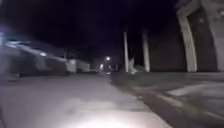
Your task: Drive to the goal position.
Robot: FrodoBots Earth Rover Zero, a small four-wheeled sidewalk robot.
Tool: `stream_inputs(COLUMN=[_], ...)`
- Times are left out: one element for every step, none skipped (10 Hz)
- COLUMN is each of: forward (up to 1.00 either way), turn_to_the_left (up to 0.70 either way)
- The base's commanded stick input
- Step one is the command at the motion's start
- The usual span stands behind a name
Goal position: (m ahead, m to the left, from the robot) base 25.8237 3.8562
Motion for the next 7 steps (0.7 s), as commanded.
stream_inputs(forward=[0.49,0.49,0.50,0.50,0.50,0.50,0.50], turn_to_the_left=[0.04,0.04,0.05,0.05,0.05,0.05,0.05])
